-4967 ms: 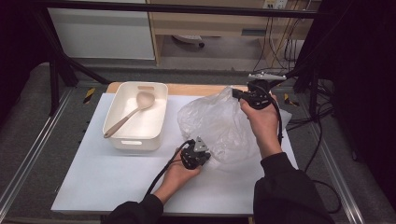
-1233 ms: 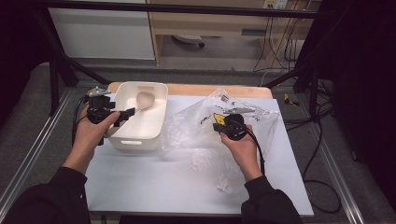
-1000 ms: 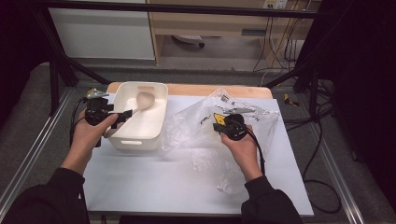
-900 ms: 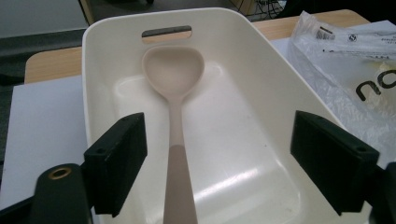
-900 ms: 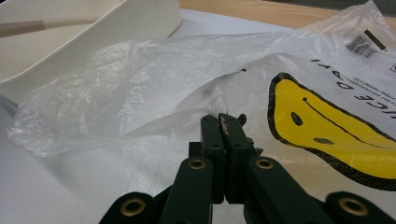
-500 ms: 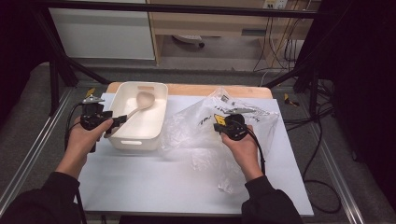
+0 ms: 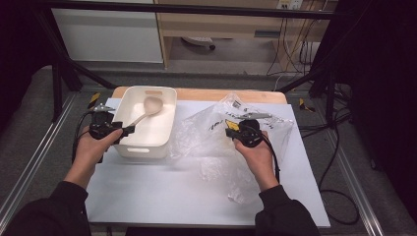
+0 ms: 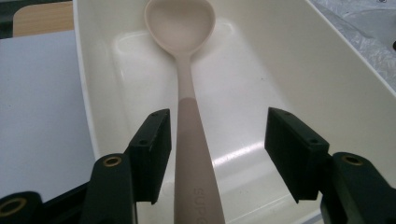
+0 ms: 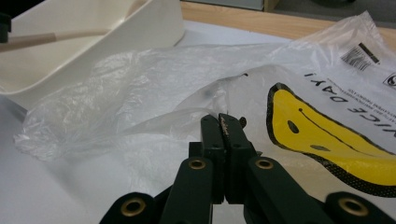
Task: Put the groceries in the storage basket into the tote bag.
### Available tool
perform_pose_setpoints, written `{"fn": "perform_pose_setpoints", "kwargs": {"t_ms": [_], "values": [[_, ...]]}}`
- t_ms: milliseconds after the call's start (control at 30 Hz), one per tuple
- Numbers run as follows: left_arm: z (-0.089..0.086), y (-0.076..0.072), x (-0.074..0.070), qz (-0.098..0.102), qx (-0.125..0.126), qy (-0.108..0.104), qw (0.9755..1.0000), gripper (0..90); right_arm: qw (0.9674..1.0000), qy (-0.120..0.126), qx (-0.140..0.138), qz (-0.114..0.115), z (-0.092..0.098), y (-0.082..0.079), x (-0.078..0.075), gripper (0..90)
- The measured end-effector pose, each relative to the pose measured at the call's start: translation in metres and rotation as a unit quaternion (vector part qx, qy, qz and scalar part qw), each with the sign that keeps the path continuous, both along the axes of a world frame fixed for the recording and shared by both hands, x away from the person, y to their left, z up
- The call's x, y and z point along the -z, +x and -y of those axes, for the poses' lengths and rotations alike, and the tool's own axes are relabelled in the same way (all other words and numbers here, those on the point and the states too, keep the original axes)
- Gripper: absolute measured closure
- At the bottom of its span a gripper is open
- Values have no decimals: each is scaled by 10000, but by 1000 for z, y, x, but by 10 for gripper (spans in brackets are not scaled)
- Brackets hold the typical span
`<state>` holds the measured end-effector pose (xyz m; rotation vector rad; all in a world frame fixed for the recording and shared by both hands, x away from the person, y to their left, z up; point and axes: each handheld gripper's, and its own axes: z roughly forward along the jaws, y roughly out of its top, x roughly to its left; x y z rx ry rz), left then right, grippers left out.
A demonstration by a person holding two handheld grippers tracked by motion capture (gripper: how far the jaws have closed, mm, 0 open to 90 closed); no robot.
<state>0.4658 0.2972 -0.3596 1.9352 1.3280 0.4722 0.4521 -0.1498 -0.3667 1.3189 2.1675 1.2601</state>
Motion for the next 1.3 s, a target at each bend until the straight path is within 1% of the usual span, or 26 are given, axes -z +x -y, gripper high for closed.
{"fn": "perform_pose_setpoints", "kwargs": {"t_ms": [133, 200, 433, 633, 767, 833, 1000, 1100, 1300], "values": [[0, 2, 2, -9, -17, -6, 10000, 422, 9998, 123, 16, 156, 3, -2, -8, 900], [1, 2, 3, -20, -10, 42, 10000, 434, 9996, 191, 12, 223, 4, -3, -11, 900], [3, 4, 4, -33, -19, 92, 10000, 482, 9991, 241, -68, 349, 2, -4, -17, 900], [1, 5, 7, -64, -59, 104, 9999, 528, 9992, 224, -74, 337, 2, -4, -17, 900], [0, 3, 9, -71, -109, 69, 9999, 553, 9993, 217, -60, 308, 3, -3, -16, 900], [-2, 3, 11, -91, -127, 41, 9999, 573, 9993, 218, -56, 291, 4, -3, -15, 900], [-4, 3, 15, -166, -155, 63, 9997, 606, 9995, 203, -42, 258, 4, -3, -14, 900], [-4, 3, 16, -162, -160, 45, 9997, 616, 9995, 183, -42, 253, 5, -2, -13, 900], [-2, 5, 19, -156, -195, 79, 9997, 628, 9995, 170, -43, 252, 5, -2, -12, 900]]}}
